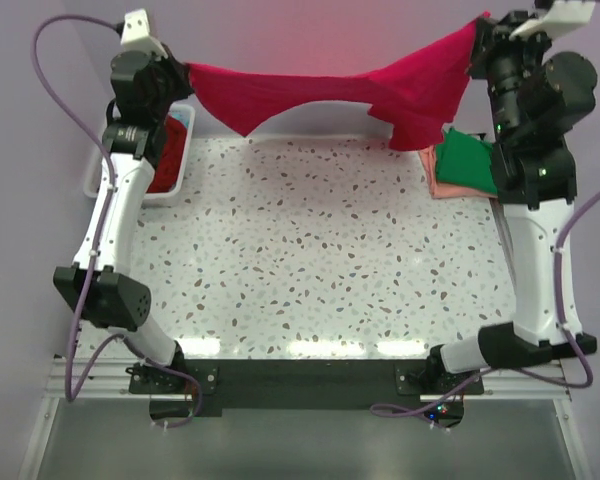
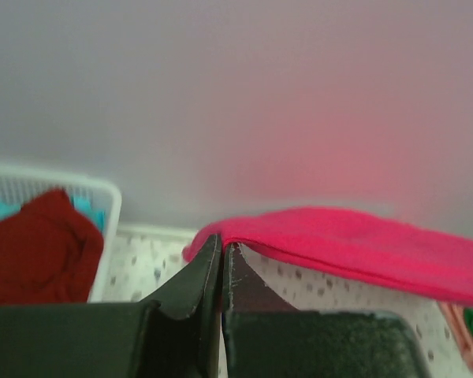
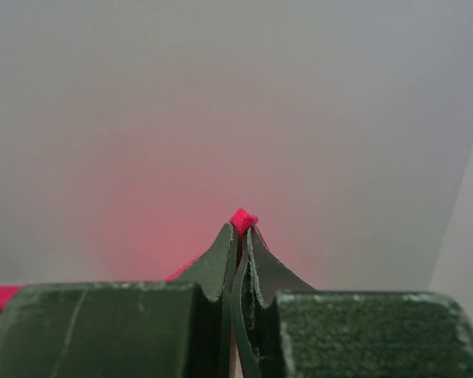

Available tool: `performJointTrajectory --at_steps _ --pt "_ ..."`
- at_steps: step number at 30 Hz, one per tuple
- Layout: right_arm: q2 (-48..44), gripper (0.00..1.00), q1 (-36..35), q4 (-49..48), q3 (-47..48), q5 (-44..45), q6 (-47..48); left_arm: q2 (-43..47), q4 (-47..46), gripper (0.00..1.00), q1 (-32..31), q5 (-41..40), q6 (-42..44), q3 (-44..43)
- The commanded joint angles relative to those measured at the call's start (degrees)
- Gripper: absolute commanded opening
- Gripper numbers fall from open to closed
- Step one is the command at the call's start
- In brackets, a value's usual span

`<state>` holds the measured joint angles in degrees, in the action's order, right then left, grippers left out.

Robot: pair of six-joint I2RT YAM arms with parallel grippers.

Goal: Fold and stack the t-shirts
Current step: Flatten the tshirt out

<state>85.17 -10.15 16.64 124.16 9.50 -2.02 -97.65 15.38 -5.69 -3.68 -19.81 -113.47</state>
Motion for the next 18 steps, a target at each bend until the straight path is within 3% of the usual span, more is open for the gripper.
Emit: performJointTrajectory --at_steps 1,6,9,12,18 --pt "-12.3 0.0 0.1 -1.8 -20.7 0.2 -6.1 12.7 -5.6 0.0 0.3 2.0 -1.8 21.3" --pt "-23.0 0.0 0.0 5.8 -49.5 -5.3 -18.9 22.0 -3.4 0.0 -0.3 1.8 -2.7 44.3" --pt "-30.3 0.0 0.0 10.5 -63.0 -7.1 -25.5 25.5 -1.5 0.0 -0.8 -0.4 -2.9 52.5" --pt "-33.7 0.0 -0.1 16.8 -70.2 -9.4 -28.3 26.5 1.0 0.0 -1.0 -0.5 -3.7 57.5" --pt "-36.7 0.0 -0.1 30.7 -75.5 -12.7 -31.7 26.5 4.0 0.0 -2.0 0.5 -5.8 67.4"
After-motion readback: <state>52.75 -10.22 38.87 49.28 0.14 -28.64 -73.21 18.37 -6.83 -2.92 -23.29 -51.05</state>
